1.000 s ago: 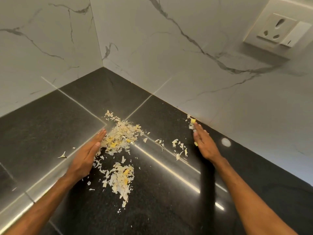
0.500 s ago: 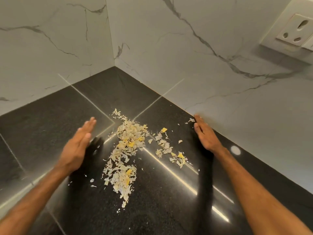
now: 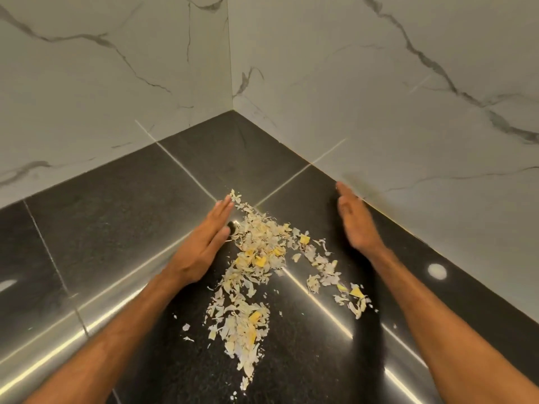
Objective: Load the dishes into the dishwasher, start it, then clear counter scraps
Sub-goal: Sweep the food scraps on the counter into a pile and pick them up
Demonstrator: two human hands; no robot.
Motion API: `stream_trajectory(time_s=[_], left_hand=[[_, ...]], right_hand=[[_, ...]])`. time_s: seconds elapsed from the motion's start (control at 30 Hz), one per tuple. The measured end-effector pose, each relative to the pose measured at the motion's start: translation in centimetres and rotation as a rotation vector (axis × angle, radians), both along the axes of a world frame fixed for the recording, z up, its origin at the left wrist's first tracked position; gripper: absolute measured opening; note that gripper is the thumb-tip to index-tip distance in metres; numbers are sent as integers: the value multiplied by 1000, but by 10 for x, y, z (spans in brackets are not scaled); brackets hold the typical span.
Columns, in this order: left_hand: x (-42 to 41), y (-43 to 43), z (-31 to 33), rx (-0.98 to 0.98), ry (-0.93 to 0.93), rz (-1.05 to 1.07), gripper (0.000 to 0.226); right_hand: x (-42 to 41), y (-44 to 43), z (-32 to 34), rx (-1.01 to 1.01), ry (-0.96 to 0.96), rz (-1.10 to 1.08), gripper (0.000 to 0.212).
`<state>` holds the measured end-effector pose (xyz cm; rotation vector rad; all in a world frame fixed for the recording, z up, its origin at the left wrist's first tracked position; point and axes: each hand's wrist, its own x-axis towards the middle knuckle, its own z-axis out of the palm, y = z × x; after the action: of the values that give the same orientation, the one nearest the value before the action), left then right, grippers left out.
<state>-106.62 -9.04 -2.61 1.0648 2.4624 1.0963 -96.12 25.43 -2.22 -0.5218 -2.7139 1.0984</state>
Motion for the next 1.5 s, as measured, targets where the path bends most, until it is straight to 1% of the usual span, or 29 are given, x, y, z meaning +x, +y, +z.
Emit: stream_trajectory(time_s=[0.03,0.07,0.13,0.2,0.27,0.37,0.47,0.53,0.63,0.7,0.77,0.87,0.97,1.03,1.1,1.17,1.23,1.3,1.37,1.5], left_hand=[[-11,2,1,19,10,33,62],[-25,2,0,14,16,76,63],[-50,4,-5,-23,18,148,66],[-67,15,-9,-70,35,153,64],[-83,32,-12,-150,88,87,65],[-102,51,-16,-246,178,-54,69],[-104,51,-20,-293,222,-160,75],[-97,46,-22,-304,247,-199,77],[-80,38,-18,-298,212,-230,76],[-61,31,-17,-300,183,-254,75],[-41,22,-15,-293,155,-250,67],[-4,7,-11,-255,72,-228,56],[35,-12,-3,-216,-17,-279,53],[44,-26,3,-159,-113,-279,55],[38,-42,14,-99,-162,-192,57],[32,-65,23,-57,-104,-78,59],[28,-97,18,-65,-22,38,64],[31,-127,5,-181,55,84,73],[44,-133,-11,-319,130,70,78],[92,-89,-12,-304,108,59,75]], right_hand=[[-3,13,1,11,-51,-43,62],[-9,20,-1,37,-116,-33,63],[-21,22,-3,125,-203,70,66],[-38,12,-8,209,-218,154,69],[-62,-5,-11,256,-200,212,72],[-99,-43,-13,248,-135,329,73],[-120,-80,-13,243,-110,474,65],[-117,-94,-15,209,-116,533,62],[-94,-99,-9,128,-120,581,59],[-75,-103,-5,73,-162,599,56],[-52,-111,-1,60,-197,593,57],[-13,-130,-2,49,-223,590,64],[31,-140,11,-69,-282,548,64],[56,-130,26,-171,-268,417,66],[79,-105,35,-174,-183,218,74],[103,-71,36,-95,-155,60,79],[126,-44,27,-6,-200,-29,84],[141,-41,16,62,-237,-35,87],[143,-58,5,103,-215,-12,84],[131,-128,-1,115,-184,75,76]])
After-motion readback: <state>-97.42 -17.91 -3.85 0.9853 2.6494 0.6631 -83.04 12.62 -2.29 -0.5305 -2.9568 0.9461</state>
